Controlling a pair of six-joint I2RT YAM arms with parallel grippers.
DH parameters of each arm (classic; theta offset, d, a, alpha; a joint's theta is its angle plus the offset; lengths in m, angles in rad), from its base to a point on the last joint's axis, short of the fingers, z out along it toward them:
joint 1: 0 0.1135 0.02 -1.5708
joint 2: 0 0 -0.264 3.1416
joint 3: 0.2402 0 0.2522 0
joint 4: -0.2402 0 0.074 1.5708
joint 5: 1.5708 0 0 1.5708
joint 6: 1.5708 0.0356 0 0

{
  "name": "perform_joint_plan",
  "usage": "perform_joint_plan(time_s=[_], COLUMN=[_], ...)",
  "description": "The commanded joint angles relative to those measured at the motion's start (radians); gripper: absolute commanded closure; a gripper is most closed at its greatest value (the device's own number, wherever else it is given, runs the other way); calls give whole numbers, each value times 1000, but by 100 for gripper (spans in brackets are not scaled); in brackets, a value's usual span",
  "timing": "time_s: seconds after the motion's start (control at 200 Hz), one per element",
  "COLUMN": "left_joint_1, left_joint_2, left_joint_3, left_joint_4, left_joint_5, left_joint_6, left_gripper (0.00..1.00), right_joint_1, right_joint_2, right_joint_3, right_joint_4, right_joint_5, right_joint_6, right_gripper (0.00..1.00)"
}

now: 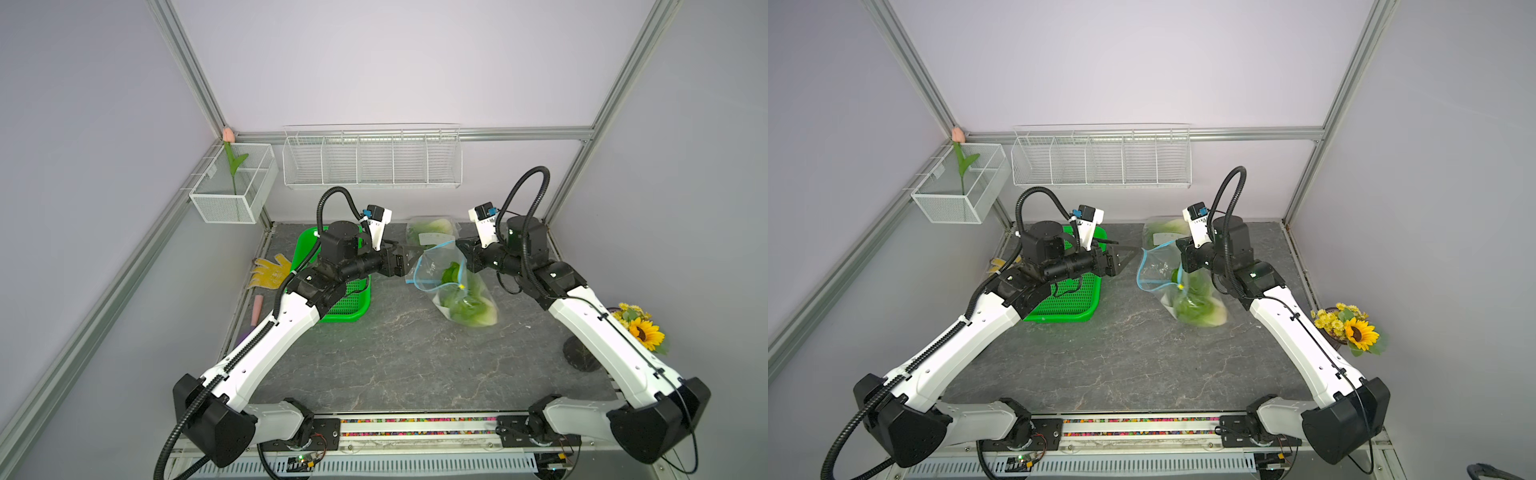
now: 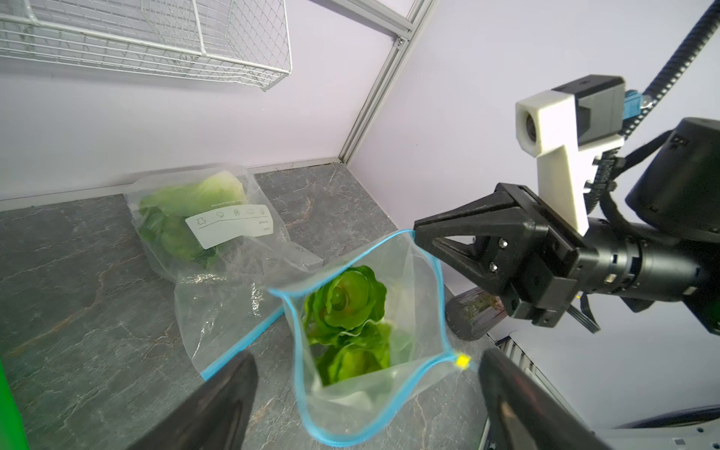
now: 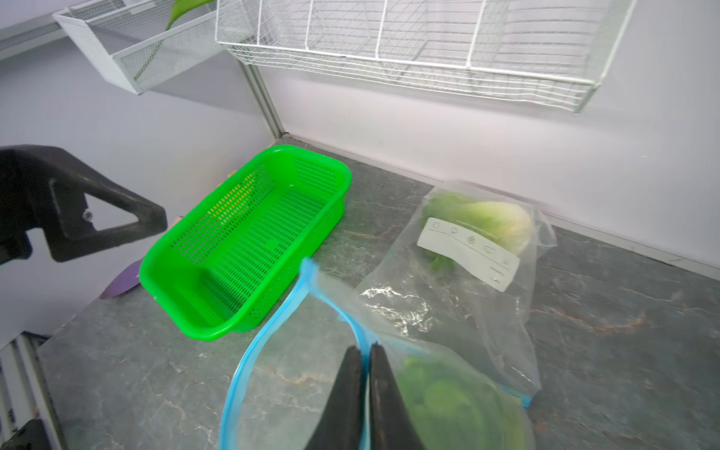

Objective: Open the zip-top bag and take out the chinese cabbages
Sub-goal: Adjust the zipper food storage bag at the center of the board.

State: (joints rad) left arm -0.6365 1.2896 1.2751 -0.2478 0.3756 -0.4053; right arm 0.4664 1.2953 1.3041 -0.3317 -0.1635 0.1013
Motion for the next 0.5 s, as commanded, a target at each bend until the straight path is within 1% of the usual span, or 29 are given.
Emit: perform_joint_plan(time_s=[0.0, 0.065, 0.13, 0.185, 0.335, 0.39, 0.495], left_joint_1=[-50, -68, -69, -69, -69, -69, -69], left_joint_2=[-30, -11, 16, 40, 127, 172, 260], left_joint_3=[-1, 9, 12, 25, 124, 175, 270], left_joint_4=[-58, -90, -96, -105, -177, -200, -259], left_joint_5=[-131, -169, -181, -210, -293, -279, -197], left_joint_6=[-136, -196, -265, -299, -293, -296, -290], left_gripper=[16, 23, 30, 37, 46, 48, 51], right_joint_1=[9, 10, 9, 8, 9, 9, 9], right_joint_2=[10, 16, 19, 21, 18, 17, 20], right_joint_3=[-13, -21, -28, -37, -51, -56, -60], right_joint_4=[101, 112, 121, 127, 126, 125, 126], right_joint_5=[-49, -67, -84, -104, -133, -136, -138], right_joint_6=[40, 42, 42, 39, 25, 24, 25], right_gripper=[90, 90, 90, 90, 90, 90, 90])
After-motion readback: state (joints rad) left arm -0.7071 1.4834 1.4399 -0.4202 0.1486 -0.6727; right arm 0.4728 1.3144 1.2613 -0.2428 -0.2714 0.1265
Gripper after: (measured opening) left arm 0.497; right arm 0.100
